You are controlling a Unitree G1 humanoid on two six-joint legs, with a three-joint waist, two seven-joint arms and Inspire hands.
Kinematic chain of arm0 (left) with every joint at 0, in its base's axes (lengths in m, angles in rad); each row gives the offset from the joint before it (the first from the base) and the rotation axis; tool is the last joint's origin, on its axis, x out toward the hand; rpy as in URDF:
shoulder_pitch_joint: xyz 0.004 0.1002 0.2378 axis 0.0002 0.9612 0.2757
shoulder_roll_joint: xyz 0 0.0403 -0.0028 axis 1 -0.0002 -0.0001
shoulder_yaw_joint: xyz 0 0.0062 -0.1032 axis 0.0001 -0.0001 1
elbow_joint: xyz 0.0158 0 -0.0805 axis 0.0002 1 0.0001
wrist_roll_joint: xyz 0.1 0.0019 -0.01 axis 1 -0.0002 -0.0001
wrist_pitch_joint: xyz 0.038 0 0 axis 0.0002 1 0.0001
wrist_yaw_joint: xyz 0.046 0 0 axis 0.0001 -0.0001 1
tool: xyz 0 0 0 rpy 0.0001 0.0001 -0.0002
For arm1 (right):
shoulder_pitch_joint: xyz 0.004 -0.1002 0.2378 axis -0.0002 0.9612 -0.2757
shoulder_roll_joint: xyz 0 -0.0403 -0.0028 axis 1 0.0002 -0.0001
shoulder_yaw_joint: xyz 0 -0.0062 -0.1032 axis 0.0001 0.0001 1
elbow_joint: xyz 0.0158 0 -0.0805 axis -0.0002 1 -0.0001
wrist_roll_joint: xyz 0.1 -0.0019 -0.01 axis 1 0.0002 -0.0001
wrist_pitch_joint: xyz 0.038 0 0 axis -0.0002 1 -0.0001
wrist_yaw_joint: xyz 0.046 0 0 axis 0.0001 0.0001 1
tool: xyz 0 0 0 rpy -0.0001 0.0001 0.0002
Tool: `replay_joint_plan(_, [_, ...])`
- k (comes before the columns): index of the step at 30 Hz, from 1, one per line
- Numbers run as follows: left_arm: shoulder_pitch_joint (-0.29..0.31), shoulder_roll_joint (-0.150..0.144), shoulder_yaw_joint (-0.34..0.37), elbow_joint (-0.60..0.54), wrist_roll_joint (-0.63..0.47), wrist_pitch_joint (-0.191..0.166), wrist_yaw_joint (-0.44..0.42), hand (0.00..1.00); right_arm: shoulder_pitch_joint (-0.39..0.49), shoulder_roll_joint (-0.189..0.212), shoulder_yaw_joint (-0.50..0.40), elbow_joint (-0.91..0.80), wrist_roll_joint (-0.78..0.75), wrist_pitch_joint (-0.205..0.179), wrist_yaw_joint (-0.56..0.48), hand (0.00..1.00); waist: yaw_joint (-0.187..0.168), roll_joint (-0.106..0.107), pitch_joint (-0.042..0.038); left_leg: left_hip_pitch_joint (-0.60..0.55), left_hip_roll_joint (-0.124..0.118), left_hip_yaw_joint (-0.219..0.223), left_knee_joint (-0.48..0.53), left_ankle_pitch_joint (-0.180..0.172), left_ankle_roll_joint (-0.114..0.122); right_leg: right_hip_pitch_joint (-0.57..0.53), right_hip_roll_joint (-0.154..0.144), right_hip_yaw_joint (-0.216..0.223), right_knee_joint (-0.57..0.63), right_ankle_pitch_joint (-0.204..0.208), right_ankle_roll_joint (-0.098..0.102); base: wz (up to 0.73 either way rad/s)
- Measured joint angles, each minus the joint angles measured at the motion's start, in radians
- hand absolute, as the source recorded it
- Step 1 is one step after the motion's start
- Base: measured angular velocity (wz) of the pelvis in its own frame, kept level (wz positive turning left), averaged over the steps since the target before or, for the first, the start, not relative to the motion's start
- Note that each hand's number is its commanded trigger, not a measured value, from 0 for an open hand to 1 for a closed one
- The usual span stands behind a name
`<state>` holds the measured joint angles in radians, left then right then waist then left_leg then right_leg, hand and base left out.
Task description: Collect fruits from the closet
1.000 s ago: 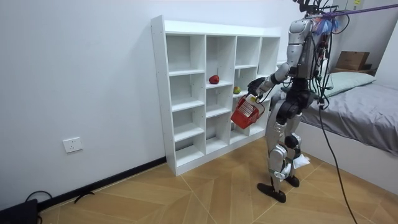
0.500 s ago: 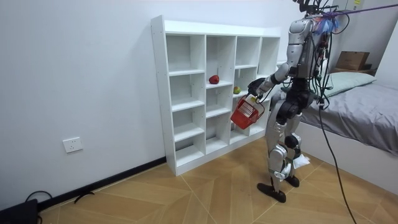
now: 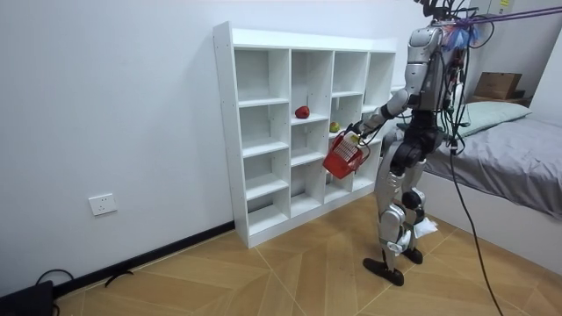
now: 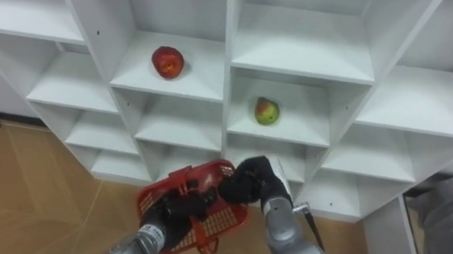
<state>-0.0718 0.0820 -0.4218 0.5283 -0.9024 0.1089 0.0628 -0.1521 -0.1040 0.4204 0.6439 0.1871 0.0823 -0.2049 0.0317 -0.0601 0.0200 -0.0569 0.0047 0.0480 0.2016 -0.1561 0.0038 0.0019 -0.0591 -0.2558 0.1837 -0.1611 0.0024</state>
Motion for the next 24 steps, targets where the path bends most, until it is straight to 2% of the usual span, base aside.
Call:
replay_joint_plan(5, [0.0, -0.005, 0.001, -0.02, -0.009, -0.008, -0.006, 1.0, 0.0, -0.011, 0.001, -0.001, 0.242, 0.004, 0.092, 1.0, 0.001, 0.003, -0.0004, 0.001, 0.0, -0.003, -0.001, 0.0, 0.0, 0.003, 0.0, -0.004, 0.0, 0.0, 0.001, 0.01])
replay_joint_plan(7, [0.0, -0.007, 0.002, -0.02, -0.009, -0.008, -0.008, 1.0, 0.001, -0.011, 0.006, 0.0, 0.285, 0.006, 0.126, 1.0, 0.001, 0.002, -0.0004, 0.001, 0.0, -0.003, -0.001, 0.0, 0.0, 0.003, 0.0, -0.003, 0.0, 0.0, 0.001, 0.0])
replay_joint_plan(14, [0.003, 0.0, 0.013, -0.019, -0.01, -0.006, -0.032, 1.0, 0.01, -0.01, 0.008, 0.0, 0.346, 0.007, 0.203, 1.0, 0.001, 0.002, -0.0004, 0.017, -0.002, -0.004, -0.012, 0.0, 0.0, 0.025, 0.002, 0.0, -0.015, -0.001, 0.002, 0.0])
replay_joint_plan(24, [0.004, 0.0, 0.002, -0.018, -0.008, -0.004, -0.036, 1.0, 0.009, -0.006, 0.018, 0.011, 0.358, 0.02, 0.207, 1.0, 0.001, 0.003, -0.0009, 0.017, -0.002, -0.006, -0.012, 0.0, 0.0, 0.02, 0.003, -0.001, -0.014, -0.001, 0.002, 0.0])
